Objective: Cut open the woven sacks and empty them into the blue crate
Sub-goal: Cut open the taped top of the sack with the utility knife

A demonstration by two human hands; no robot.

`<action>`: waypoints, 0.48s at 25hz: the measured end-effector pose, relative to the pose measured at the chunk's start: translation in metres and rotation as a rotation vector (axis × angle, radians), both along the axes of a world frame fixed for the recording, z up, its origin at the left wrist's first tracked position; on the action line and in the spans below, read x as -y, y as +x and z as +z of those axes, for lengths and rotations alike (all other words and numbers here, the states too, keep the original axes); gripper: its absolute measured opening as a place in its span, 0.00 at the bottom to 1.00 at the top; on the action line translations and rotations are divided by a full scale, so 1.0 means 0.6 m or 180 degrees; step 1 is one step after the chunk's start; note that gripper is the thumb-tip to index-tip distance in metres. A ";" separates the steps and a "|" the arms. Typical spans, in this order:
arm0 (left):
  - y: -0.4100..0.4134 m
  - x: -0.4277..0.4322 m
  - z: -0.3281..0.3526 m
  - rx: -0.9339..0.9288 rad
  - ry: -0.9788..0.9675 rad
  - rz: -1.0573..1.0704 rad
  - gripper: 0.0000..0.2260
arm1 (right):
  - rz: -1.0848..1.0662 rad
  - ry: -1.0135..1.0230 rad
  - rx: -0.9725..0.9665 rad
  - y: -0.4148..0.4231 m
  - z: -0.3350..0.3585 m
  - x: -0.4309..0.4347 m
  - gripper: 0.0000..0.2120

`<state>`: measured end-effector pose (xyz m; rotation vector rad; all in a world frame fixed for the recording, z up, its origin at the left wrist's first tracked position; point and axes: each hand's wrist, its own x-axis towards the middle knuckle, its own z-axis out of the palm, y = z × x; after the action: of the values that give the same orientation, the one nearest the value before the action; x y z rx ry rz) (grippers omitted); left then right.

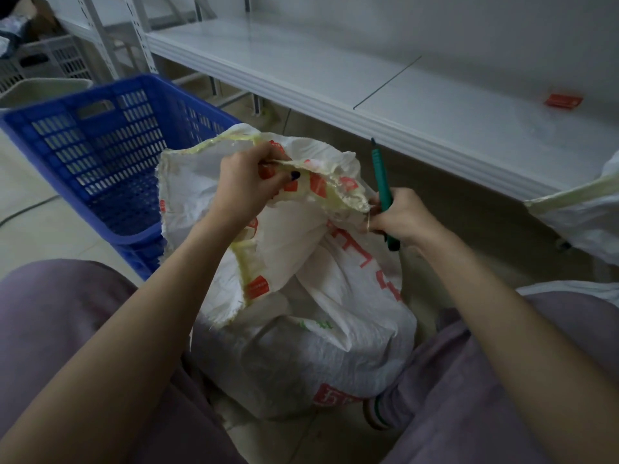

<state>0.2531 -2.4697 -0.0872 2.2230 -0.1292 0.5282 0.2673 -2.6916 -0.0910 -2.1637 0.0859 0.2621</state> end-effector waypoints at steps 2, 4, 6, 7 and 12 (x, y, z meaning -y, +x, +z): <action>0.001 0.000 0.003 0.0010 -0.0269 0.0006 0.06 | 0.0153 0.0015 0.0324 -0.001 -0.003 -0.020 0.30; 0.002 0.001 0.003 -0.0010 -0.0345 -0.0071 0.04 | 0.0006 0.0260 0.0847 0.006 0.002 -0.032 0.39; 0.002 -0.003 0.000 -0.0080 -0.0397 -0.0091 0.04 | -0.0012 0.0441 0.1120 0.019 0.010 -0.036 0.38; 0.003 -0.008 -0.005 -0.0168 -0.0474 -0.0074 0.05 | 0.0052 0.0531 0.1135 0.025 0.009 -0.037 0.31; -0.003 -0.033 -0.018 -0.0345 -0.0656 -0.0347 0.30 | -0.0242 0.0679 0.1247 0.042 0.009 -0.051 0.12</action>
<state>0.2516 -2.4498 -0.0980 2.0255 -0.1324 0.3446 0.2925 -2.6613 -0.0858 -1.9563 -0.0799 -0.1908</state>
